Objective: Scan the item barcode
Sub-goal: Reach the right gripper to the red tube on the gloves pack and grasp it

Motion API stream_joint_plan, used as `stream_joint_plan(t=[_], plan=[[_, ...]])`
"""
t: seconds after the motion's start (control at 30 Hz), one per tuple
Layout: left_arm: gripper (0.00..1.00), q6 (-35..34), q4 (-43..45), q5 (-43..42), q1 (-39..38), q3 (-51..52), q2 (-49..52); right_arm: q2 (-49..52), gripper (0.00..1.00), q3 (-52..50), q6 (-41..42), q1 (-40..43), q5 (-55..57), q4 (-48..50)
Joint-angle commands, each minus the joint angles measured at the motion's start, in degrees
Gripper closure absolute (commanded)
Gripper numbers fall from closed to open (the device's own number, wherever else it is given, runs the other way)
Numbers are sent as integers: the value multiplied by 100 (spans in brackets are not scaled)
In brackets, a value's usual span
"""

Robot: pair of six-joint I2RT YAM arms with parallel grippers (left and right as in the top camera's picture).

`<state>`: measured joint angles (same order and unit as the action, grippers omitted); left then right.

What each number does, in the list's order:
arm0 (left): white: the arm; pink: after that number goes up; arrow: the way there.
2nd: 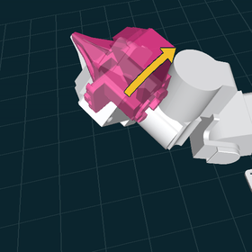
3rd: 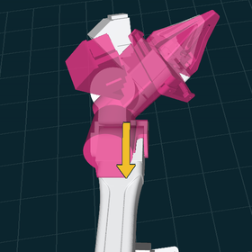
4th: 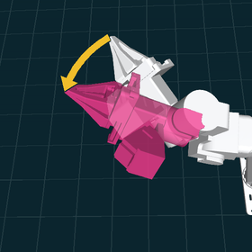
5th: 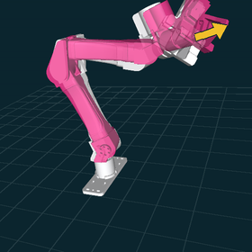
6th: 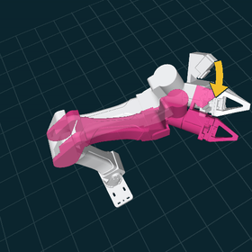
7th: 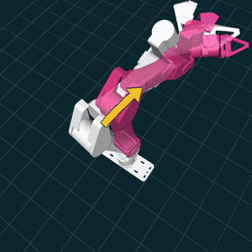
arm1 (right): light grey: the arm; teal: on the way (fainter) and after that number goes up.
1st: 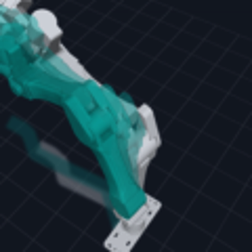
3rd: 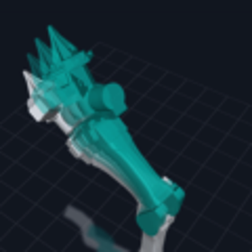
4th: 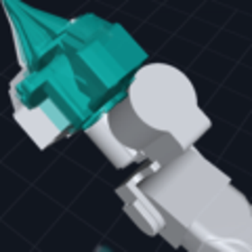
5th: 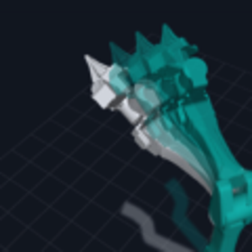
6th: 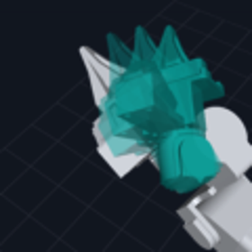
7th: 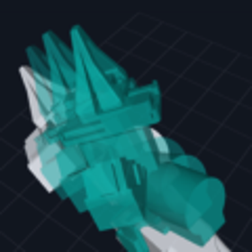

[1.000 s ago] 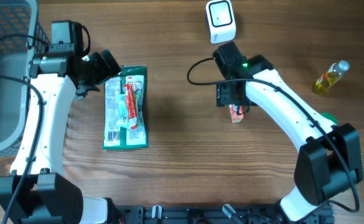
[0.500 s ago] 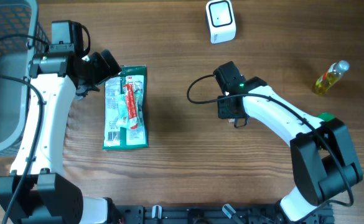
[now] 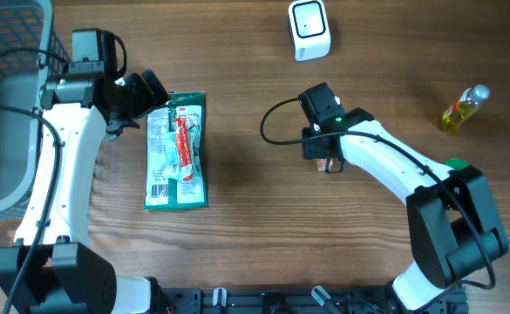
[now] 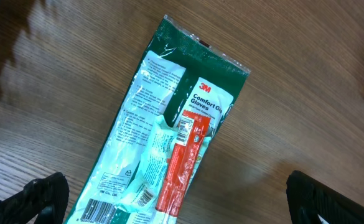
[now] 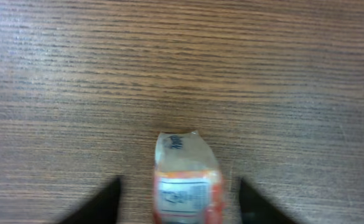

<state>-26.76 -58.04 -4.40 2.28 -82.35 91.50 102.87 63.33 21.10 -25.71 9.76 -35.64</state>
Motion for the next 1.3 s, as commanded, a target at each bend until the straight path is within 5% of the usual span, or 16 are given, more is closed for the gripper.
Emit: stream_joint_plan(t=[0.0,0.03,0.23,0.43,0.53,0.6,0.67,0.73,1.0,1.27], plan=[[0,107,2,-4,24,-17,-4,-42,10,-42,-11,-13,114,20],[0,107,0,-7,24,-17,-4,-42,0,-42,-11,-13,114,24],[0,107,2,-4,24,-17,-4,-549,0,1279,-306,50,-15,-579],[0,107,2,-4,24,-17,-4,-778,3,1569,-35,-39,-3792,-90],[0,107,2,-7,24,-17,-4,-463,36,1458,498,-468,-3792,155],[0,107,2,-4,24,-17,-4,-94,35,1357,857,-1019,-3797,750],[0,107,2,-4,24,-17,-4,240,20,1342,1182,-1473,-3792,1204],[0,107,2,-4,24,-17,-4,522,20,1342,1213,-1777,-3773,1519],[0,107,0,-4,24,-17,-4,1556,45,1342,1513,-2433,-3272,2238],[0,107,2,-4,24,-17,-4,1620,53,1340,1561,-2459,-2861,2457]])
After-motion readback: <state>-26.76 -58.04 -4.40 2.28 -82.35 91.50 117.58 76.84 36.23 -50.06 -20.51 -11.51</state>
